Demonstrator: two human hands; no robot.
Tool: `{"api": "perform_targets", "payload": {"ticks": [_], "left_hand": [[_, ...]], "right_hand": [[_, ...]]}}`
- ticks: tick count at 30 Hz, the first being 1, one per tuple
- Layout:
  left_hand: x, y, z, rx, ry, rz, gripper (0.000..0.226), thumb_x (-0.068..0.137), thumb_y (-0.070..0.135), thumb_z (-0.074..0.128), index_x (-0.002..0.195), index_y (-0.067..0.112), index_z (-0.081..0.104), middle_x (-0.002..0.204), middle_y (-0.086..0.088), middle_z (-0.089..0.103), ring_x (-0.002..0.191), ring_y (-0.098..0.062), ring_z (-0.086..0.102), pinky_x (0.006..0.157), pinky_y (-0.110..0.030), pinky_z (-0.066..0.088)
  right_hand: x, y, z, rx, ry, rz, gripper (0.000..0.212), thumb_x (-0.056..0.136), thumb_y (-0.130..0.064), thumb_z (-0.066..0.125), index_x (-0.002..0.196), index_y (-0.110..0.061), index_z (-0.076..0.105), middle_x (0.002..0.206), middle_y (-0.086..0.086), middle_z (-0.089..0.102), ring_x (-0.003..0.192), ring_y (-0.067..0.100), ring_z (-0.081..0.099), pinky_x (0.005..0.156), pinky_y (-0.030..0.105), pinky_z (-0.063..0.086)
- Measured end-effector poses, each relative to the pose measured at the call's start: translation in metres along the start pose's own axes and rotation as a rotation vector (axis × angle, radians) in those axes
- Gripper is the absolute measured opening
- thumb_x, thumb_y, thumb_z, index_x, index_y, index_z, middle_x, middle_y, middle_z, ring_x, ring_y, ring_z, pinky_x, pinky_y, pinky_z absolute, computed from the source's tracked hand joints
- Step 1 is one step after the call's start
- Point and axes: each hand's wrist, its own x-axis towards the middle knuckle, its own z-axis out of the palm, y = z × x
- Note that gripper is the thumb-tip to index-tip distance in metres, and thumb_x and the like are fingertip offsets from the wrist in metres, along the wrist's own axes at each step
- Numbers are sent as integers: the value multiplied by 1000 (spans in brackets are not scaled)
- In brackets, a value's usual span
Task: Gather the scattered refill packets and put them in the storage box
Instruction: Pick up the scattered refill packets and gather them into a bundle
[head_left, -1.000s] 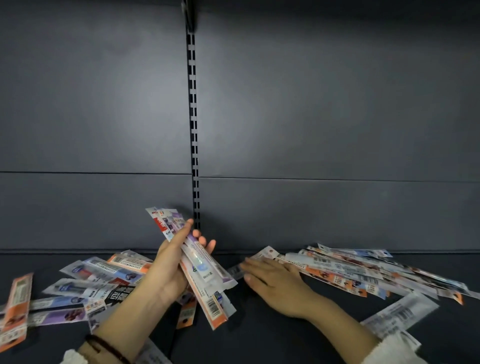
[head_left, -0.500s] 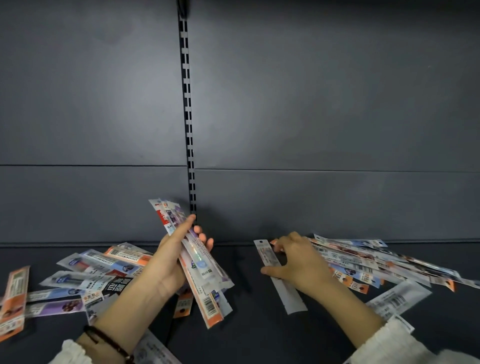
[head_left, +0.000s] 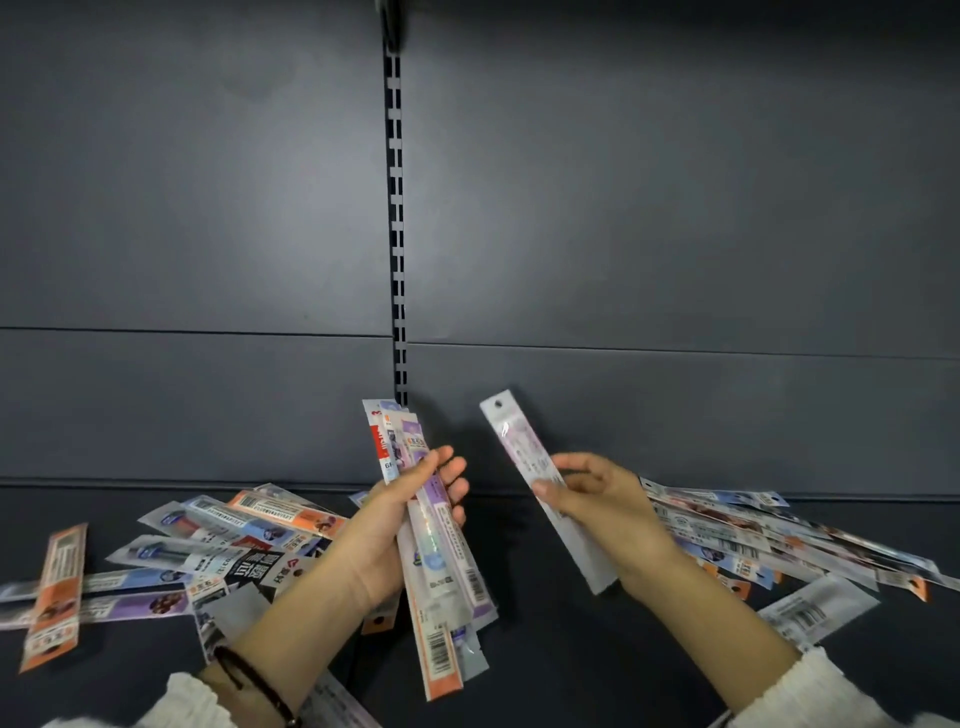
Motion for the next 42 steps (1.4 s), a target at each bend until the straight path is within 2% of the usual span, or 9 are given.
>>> {"api": "perform_targets", "payload": {"ticks": [3, 7, 15, 19, 25, 32, 36, 39, 42], "left_hand": [[-3, -5, 6, 81, -11, 47, 39, 78, 22, 62, 116, 13, 64, 110, -6, 73, 92, -15, 72, 71, -30, 57], [-9, -9, 12, 181, -71, 47, 40, 85, 25, 59, 122, 13, 62, 113, -12, 72, 104, -26, 68, 83, -40, 56], [-11, -9, 16, 186, -175, 98, 46, 88, 28, 54, 132, 20, 52, 122, -2, 68, 115, -18, 63, 93, -42, 51], [-11, -7, 13, 152, -153, 117, 34, 94, 26, 49, 127, 20, 55, 115, -3, 71, 107, -15, 67, 72, -31, 59], [-13, -1, 18, -63, -83, 150, 19, 94, 22, 54, 108, 16, 65, 84, -1, 67, 77, -16, 72, 69, -36, 60], [-15, -15, 73, 25, -231, 87, 18, 87, 26, 57, 101, 16, 61, 67, 4, 51, 47, -8, 47, 52, -25, 49], [-5, -41, 109, -61, -216, 36, 13, 85, 26, 60, 93, 16, 59, 66, 2, 50, 44, -8, 44, 46, -22, 43], [10, -61, 130, -72, -188, 55, 19, 82, 27, 62, 97, 15, 59, 65, 2, 51, 45, -9, 45, 46, -23, 43], [30, -80, 142, -107, -153, 81, 16, 85, 28, 60, 94, 16, 59, 65, 3, 51, 45, -9, 46, 47, -24, 44]], "right_hand": [[-12, -8, 14, 191, -15, -11, 34, 76, -12, 78, 102, -19, 57, 87, 4, 73, 69, 12, 69, 63, 23, 53], [-24, -14, 30, 273, -69, -12, 24, 75, -13, 78, 85, -10, 56, 84, 10, 70, 74, 21, 69, 70, 34, 57], [-31, -8, 38, 62, -133, -74, 10, 87, -15, 66, 92, -13, 75, 90, 2, 76, 85, 11, 72, 73, 21, 54], [-30, -12, 32, -31, -241, -95, 18, 91, -18, 62, 102, -19, 76, 102, -3, 73, 91, 1, 66, 70, 14, 49], [-33, -13, 1, -177, -282, -153, 22, 92, -15, 61, 106, -29, 70, 99, -9, 67, 82, 0, 60, 70, 15, 49], [-7, 7, -111, -599, -57, -89, 16, 86, -20, 69, 101, -22, 71, 91, -4, 70, 82, 8, 64, 75, 24, 52], [12, 25, -172, -1019, -14, -7, 65, 75, -60, 67, 122, -16, 64, 121, -2, 63, 114, 15, 58, 90, 25, 45], [30, 36, -193, -1109, -60, -26, 108, 50, -96, 40, 123, -21, 64, 126, -2, 64, 116, 17, 58, 97, 34, 47], [41, 40, -199, -1175, -162, -32, 62, 74, -70, 59, 118, -28, 67, 112, -5, 63, 104, 14, 58, 83, 29, 46]]}}
